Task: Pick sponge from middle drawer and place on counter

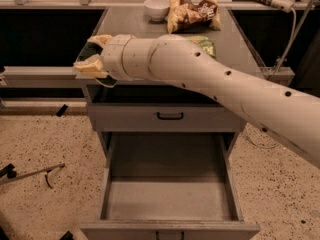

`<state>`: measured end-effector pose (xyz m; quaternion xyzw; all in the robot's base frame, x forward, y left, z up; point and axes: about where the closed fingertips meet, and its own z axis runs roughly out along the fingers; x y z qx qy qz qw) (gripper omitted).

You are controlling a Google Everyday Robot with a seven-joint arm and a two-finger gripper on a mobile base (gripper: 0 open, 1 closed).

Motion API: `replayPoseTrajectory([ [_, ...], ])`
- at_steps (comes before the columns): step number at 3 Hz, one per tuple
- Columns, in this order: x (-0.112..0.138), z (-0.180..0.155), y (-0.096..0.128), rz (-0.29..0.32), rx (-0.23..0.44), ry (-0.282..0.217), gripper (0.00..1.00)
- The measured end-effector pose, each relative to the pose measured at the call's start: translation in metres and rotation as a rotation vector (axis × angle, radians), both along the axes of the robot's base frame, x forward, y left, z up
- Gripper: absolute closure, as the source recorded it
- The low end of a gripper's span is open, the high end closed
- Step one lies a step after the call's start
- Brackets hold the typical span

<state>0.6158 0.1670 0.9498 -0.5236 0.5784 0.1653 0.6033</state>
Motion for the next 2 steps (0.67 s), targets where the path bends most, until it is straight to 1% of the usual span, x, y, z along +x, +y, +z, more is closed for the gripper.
replayPoseTrajectory([
  [1, 0.028, 0.033, 0.010, -0.051, -0.017, -0.079, 1.00],
  [2, 0.063, 0.032, 0.027, -0.092, -0.078, -0.097, 1.00],
])
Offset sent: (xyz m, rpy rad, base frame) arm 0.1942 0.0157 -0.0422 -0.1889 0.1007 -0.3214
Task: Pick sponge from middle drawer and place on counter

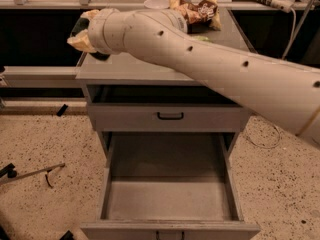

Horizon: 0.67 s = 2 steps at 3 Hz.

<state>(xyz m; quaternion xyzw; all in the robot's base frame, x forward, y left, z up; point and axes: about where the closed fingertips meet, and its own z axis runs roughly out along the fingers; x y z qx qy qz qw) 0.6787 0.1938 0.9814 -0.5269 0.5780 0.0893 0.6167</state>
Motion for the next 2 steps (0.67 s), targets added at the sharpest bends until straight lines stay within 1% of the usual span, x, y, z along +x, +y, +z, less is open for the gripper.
replayPoseTrajectory([
  [1, 0.053, -0.047, 0.012, -0.062, -0.054, 0.131, 1.00],
  [2, 0.108, -0.101, 0.015, -0.133, -0.109, 0.259, 1.00],
])
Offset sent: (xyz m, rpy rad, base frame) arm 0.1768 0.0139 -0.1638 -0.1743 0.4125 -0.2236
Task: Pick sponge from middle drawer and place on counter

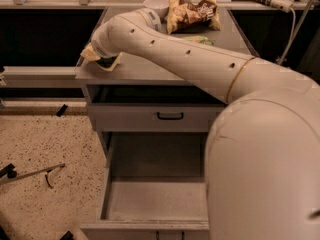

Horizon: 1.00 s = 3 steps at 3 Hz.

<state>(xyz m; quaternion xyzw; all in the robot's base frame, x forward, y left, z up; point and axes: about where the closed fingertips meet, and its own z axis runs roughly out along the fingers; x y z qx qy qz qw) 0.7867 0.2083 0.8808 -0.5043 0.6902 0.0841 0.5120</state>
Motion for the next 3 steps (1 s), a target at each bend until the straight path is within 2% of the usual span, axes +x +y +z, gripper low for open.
replayPoseTrajectory([
  [1, 0.0546, -0.0292, -0.0086, -0.084, -0.081, 0.061, 1.00],
  [2, 0.0558, -0.0267, -0.0091, -0.086, -0.083, 0.062, 1.00],
  [3, 0.0558, -0.0268, -0.0090, -0.086, -0.083, 0.062, 0.81],
])
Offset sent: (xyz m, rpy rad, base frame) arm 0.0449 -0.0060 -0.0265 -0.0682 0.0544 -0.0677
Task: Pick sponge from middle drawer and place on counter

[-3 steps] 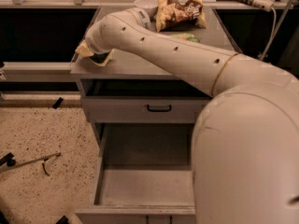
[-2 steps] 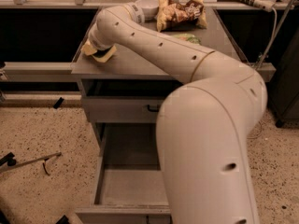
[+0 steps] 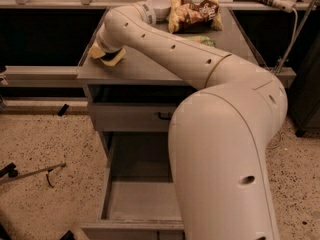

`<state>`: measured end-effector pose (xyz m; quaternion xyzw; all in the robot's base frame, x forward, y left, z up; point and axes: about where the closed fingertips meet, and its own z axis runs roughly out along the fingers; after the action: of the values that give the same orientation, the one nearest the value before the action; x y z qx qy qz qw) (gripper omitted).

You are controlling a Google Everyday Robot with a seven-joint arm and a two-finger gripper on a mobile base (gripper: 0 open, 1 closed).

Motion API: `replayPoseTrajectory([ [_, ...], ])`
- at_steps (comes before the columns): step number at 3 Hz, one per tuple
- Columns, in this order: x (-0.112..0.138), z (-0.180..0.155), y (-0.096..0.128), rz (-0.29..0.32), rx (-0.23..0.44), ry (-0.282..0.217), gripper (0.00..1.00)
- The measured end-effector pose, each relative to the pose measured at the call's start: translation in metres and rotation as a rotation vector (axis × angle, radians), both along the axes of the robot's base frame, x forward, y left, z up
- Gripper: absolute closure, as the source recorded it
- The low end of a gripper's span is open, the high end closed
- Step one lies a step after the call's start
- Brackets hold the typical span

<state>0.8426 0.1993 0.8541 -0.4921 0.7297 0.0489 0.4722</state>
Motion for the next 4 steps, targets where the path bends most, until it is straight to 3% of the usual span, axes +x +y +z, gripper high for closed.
replayPoseTrajectory([
  [3, 0.0000, -0.0001, 0.0001, 0.000, 0.000, 0.000, 0.11],
  [4, 0.0000, -0.0002, 0.0001, 0.000, 0.000, 0.000, 0.00],
])
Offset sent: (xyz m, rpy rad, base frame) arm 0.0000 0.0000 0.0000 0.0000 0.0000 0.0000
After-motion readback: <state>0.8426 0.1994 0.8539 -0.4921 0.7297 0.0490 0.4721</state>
